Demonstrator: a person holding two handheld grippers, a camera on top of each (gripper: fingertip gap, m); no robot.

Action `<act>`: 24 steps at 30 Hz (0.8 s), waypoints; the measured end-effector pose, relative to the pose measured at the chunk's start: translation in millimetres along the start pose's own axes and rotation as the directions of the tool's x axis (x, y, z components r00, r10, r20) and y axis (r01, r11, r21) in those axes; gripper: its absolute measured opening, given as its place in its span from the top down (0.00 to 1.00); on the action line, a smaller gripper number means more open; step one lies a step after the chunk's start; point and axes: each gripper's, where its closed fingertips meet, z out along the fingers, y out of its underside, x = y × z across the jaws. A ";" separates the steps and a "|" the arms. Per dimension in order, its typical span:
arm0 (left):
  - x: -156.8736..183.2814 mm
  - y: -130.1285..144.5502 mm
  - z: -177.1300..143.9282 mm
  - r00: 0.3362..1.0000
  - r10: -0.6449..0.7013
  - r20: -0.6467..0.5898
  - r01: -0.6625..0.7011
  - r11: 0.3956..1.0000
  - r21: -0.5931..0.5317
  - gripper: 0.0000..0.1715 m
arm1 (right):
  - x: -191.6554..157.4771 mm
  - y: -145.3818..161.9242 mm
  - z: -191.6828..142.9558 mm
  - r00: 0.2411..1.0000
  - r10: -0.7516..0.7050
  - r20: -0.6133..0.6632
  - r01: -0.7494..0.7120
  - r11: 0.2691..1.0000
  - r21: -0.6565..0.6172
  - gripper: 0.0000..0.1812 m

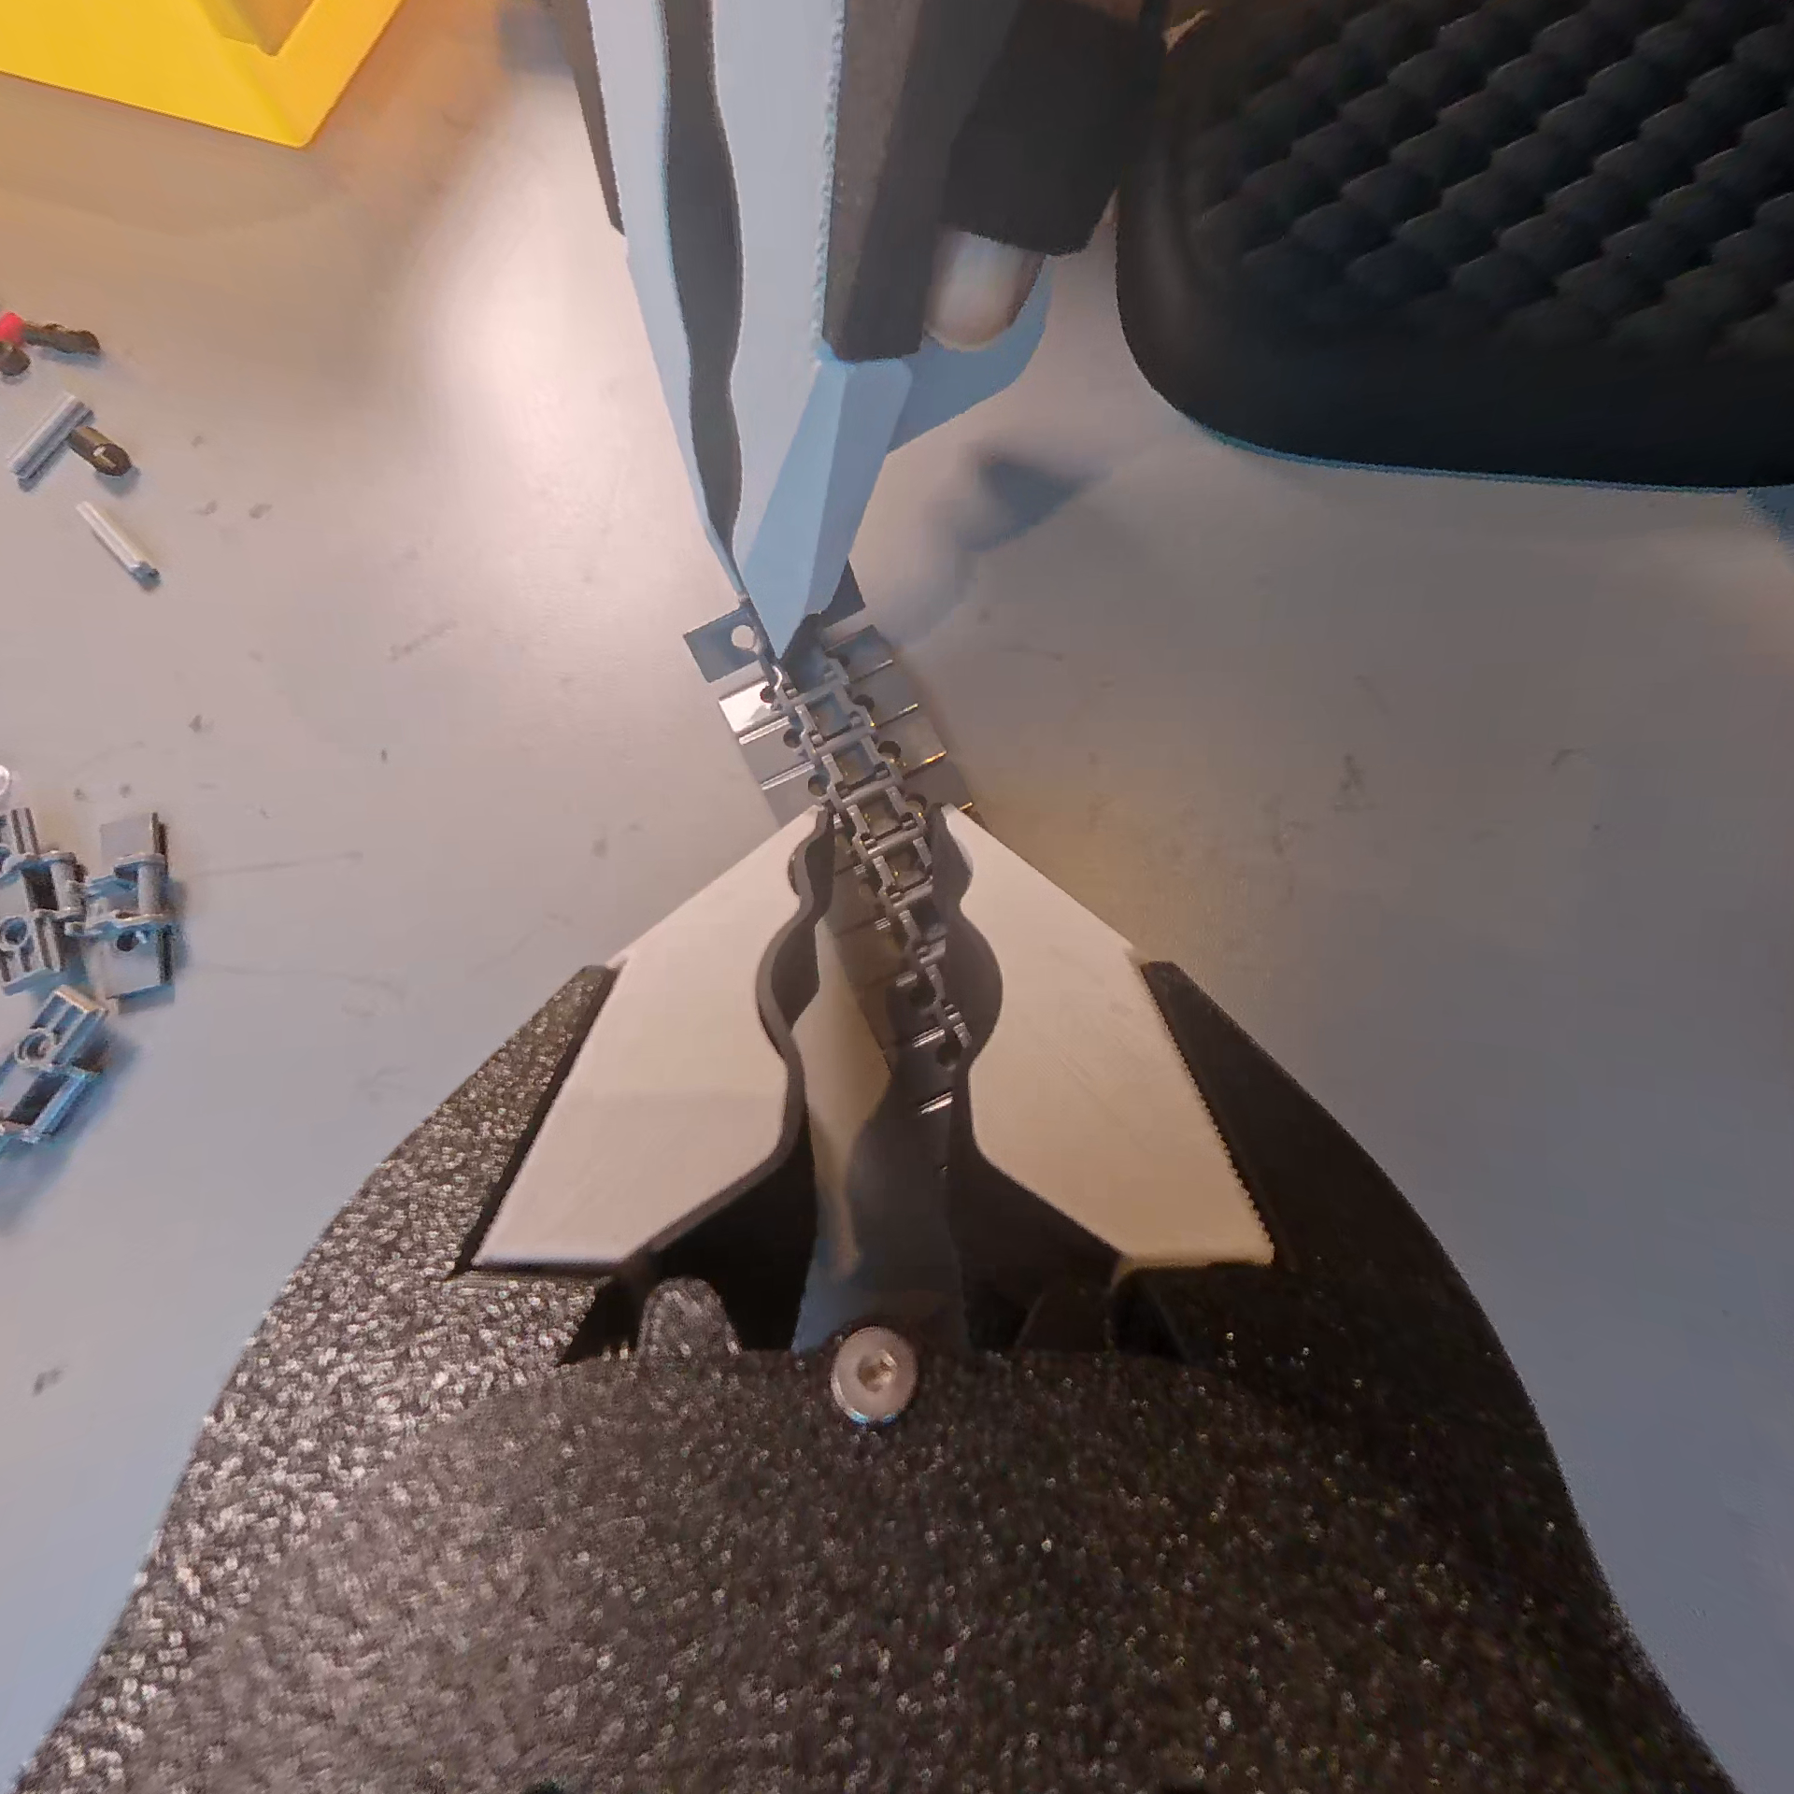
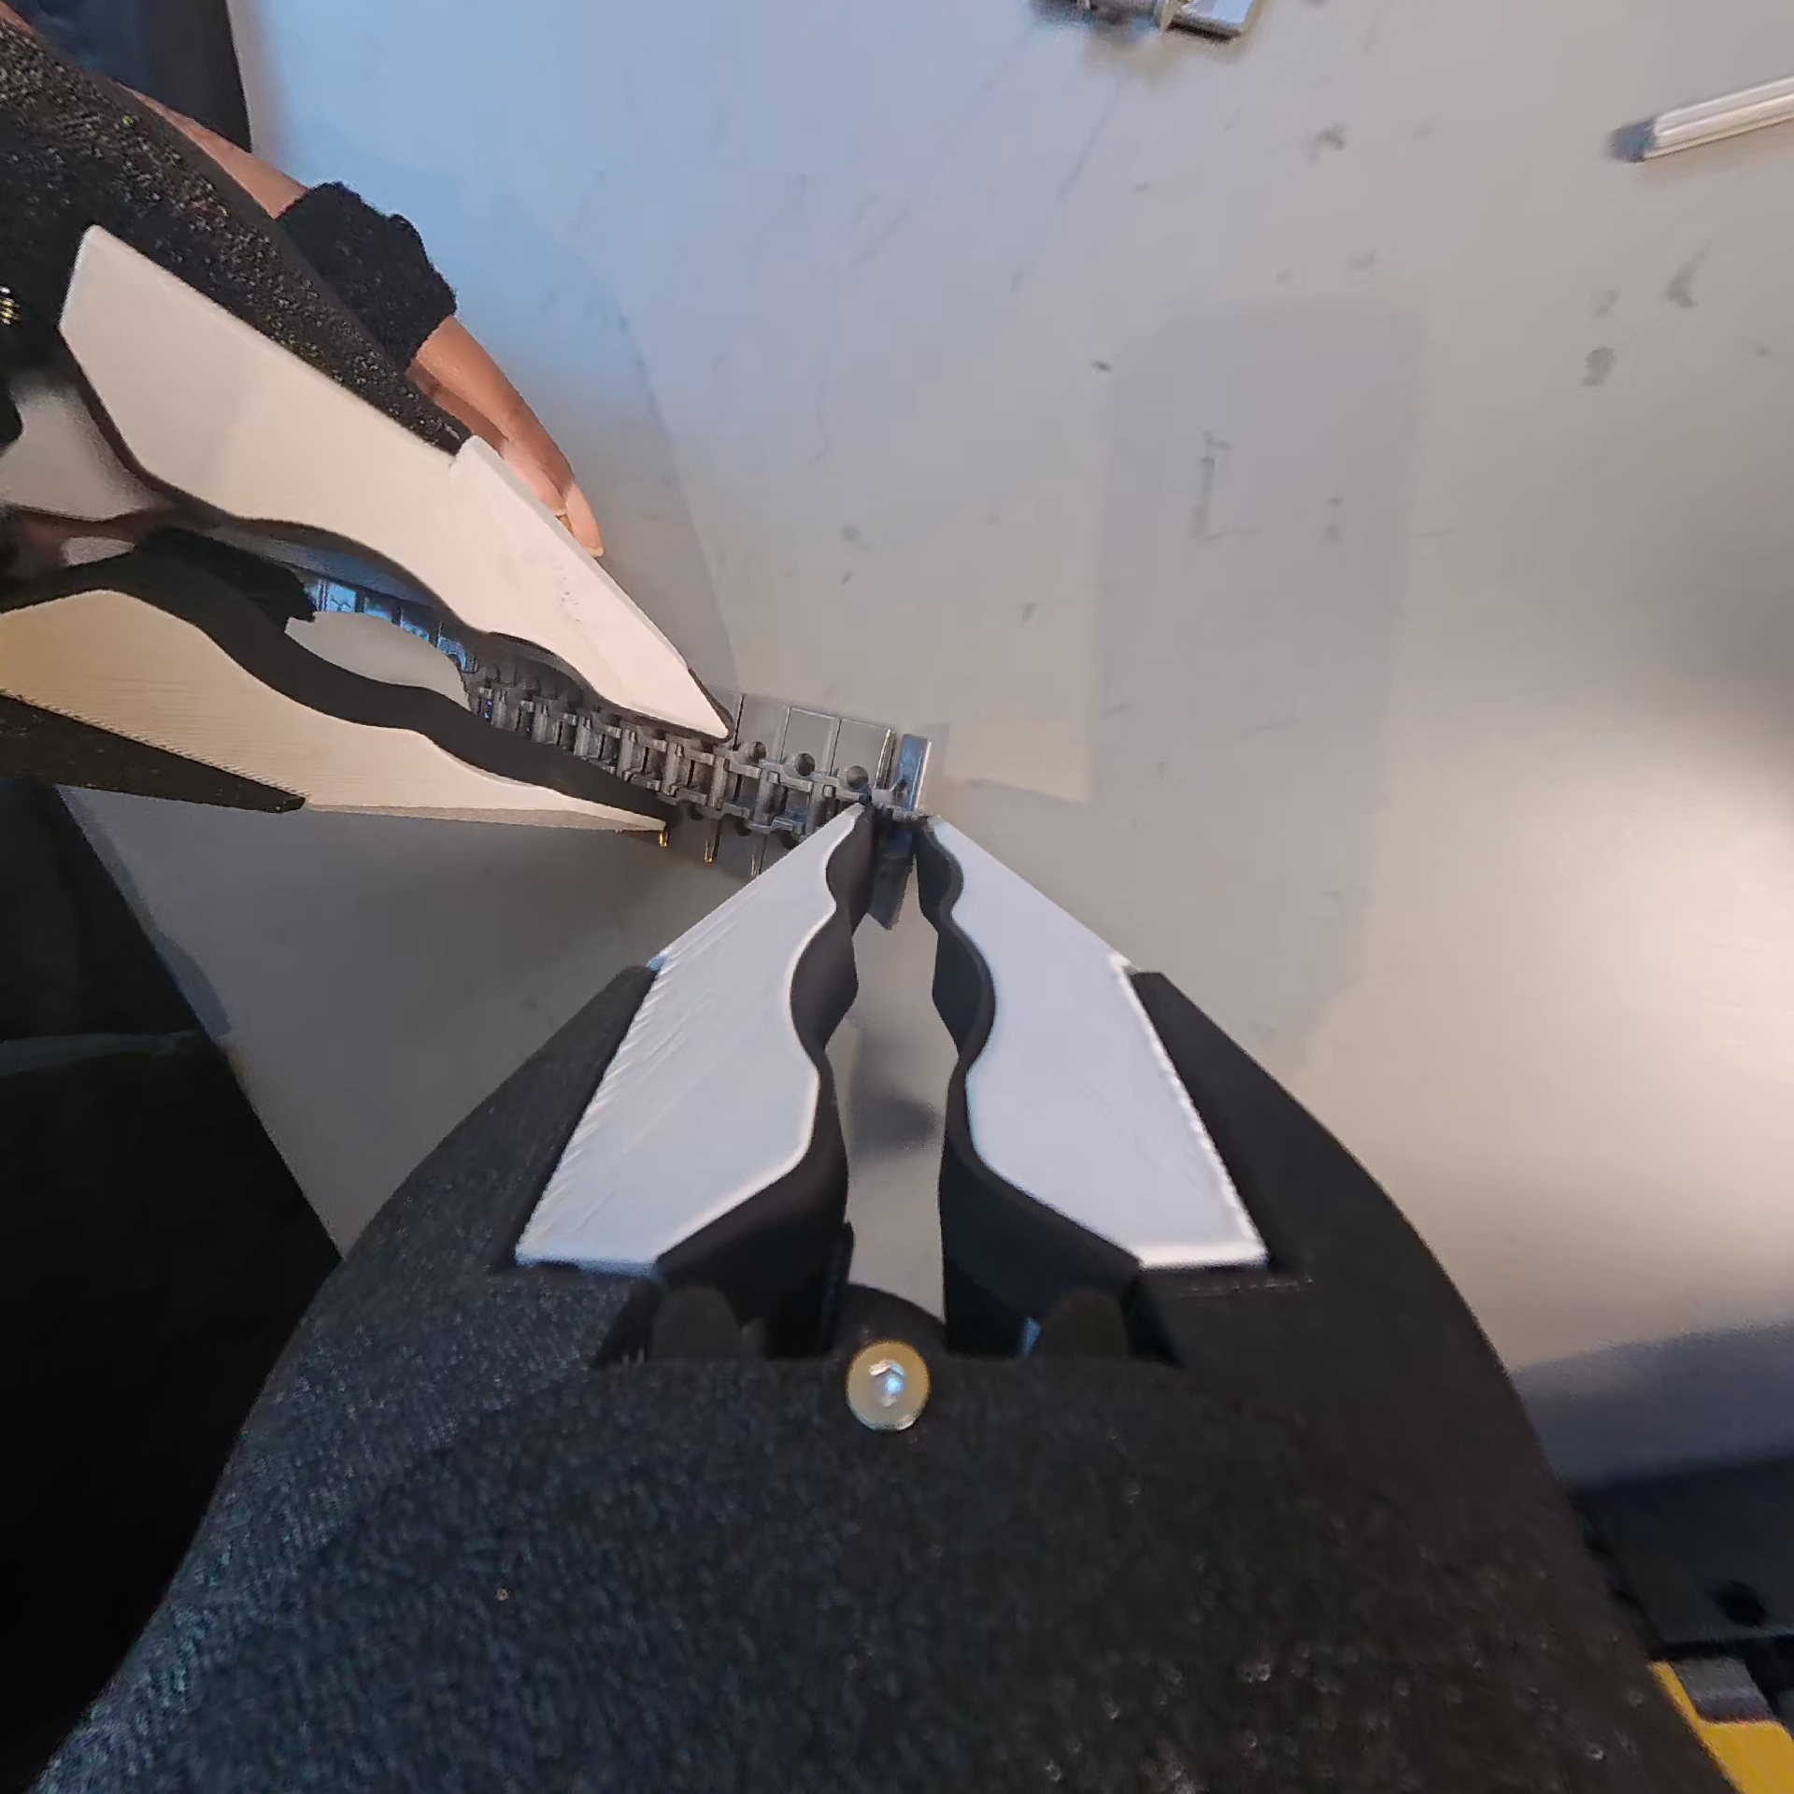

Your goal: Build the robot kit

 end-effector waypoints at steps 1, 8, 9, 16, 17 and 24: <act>0.0 0.1 -0.1 1.000 0.000 -0.001 0.000 1.000 0.000 0.89 | 0.8 -0.4 -0.5 1.000 -0.001 0.004 0.001 1.000 0.011 0.95; 0.5 0.7 -0.9 1.000 -0.003 -0.013 0.003 1.000 0.001 0.89 | 10.7 -25.6 -38.3 0.998 0.024 0.058 -0.038 0.965 0.258 0.79; 0.6 0.9 -1.2 1.000 -0.002 -0.017 0.002 1.000 0.000 0.89 | 5.6 -26.3 -40.5 0.998 0.002 0.063 -0.019 0.960 0.280 0.79; -39.9 -21.6 -36.8 0.982 -0.180 -0.062 0.189 0.966 0.178 0.85 | -14.5 -27.9 -38.9 0.967 -0.225 -0.117 0.254 0.868 0.427 0.80; -59.4 -20.4 -43.8 0.979 -0.204 -0.006 0.201 0.959 0.199 0.85 | -16.9 -29.0 -38.9 0.967 -0.225 -0.120 0.255 0.855 0.451 0.80; -155.0 28.0 -57.4 0.930 -0.211 0.302 0.191 0.977 0.093 0.81 | -36.4 -36.2 -39.2 0.964 -0.262 -0.039 0.235 0.779 0.582 0.82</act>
